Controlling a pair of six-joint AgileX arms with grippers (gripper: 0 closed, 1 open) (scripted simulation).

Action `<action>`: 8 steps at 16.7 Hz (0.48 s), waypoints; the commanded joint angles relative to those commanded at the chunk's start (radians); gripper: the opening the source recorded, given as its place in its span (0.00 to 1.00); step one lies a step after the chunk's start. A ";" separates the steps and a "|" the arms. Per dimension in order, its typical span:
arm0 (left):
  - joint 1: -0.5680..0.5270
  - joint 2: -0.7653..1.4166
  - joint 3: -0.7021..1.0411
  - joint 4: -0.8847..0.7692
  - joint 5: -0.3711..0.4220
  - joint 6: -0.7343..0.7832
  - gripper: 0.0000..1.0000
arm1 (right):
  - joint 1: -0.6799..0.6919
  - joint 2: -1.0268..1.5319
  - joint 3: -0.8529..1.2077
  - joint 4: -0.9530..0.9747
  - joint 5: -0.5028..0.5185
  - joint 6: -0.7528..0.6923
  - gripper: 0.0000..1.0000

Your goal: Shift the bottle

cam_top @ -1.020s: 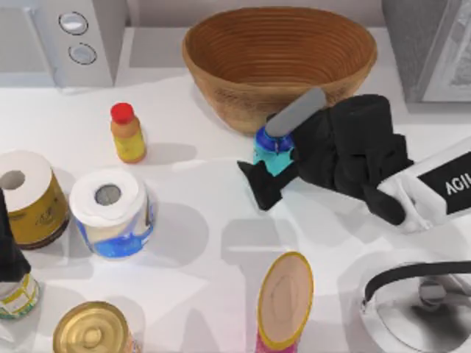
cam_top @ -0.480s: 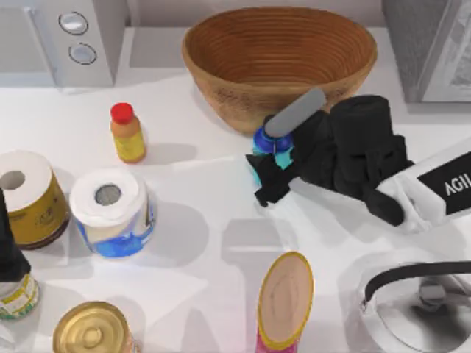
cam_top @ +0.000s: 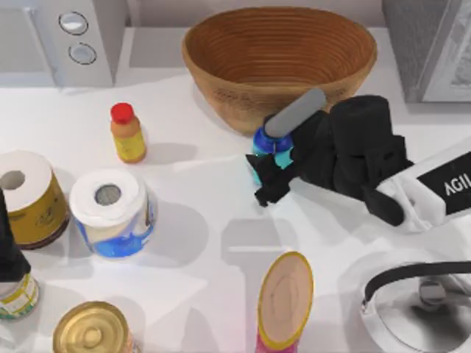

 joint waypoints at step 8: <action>0.000 0.000 0.000 0.000 0.000 0.000 1.00 | -0.017 -0.026 -0.037 0.012 0.027 0.007 0.00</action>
